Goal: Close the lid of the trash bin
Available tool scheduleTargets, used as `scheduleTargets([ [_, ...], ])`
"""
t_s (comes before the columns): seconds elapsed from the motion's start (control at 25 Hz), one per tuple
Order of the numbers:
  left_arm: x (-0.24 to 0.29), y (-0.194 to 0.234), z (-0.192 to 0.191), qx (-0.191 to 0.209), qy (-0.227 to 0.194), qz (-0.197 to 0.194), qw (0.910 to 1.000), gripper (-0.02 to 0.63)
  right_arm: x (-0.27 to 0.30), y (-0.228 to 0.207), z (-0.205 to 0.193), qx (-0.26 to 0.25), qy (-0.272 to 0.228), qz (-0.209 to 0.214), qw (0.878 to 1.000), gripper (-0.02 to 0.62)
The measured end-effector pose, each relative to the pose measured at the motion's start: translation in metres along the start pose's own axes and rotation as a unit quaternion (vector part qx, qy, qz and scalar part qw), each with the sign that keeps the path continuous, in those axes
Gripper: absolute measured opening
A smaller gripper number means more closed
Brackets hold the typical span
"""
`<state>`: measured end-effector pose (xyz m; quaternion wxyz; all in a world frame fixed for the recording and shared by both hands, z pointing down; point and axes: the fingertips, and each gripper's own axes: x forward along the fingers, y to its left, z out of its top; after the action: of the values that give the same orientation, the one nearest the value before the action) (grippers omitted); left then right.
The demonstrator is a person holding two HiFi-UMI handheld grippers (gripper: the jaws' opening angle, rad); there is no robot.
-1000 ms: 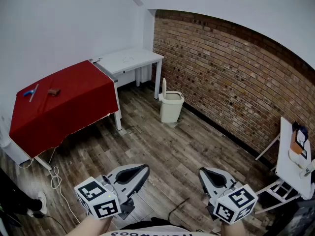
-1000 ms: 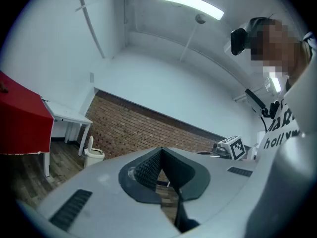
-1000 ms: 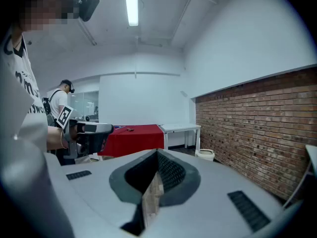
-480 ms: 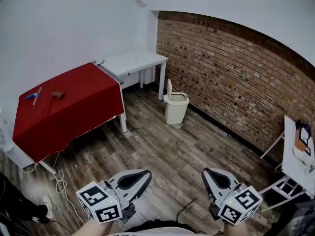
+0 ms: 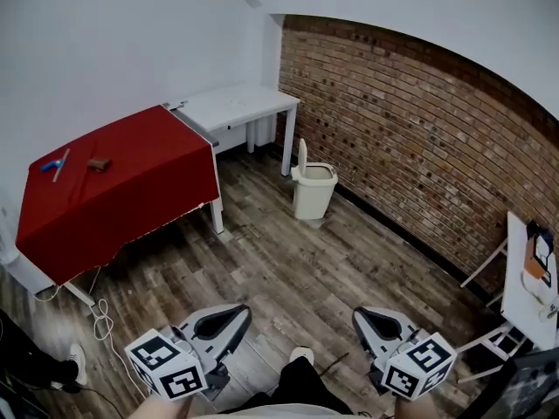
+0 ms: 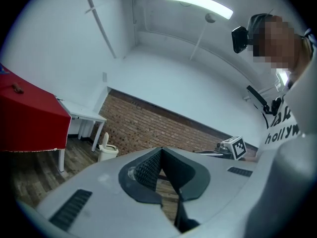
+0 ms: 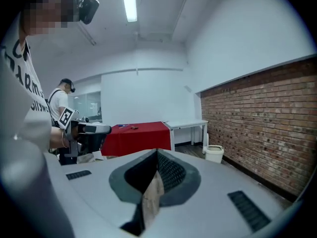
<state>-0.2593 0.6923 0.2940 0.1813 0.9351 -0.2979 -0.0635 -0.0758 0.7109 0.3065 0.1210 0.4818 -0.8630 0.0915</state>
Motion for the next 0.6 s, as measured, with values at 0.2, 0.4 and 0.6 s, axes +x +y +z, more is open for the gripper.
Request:
scheduleTargets([
  [0.2,0.015,0.047,0.011,0.010,-0.006,0.041,0.9991,0.006,0.070,-0.010,0.010,-0.006,0.015,0.051,0.999,0.009],
  [0.4,0.064,0.071,0.023,0.045,0.003,0.042,0.9981,0.006,0.109,-0.056,0.043,-0.052,0.010,0.073,0.996,0.009],
  [0.6,0.135,0.098,0.025,0.040,0.018,0.037,0.9983,0.006,0.137,-0.121,0.047,-0.044,0.027,0.097,0.994,0.008],
])
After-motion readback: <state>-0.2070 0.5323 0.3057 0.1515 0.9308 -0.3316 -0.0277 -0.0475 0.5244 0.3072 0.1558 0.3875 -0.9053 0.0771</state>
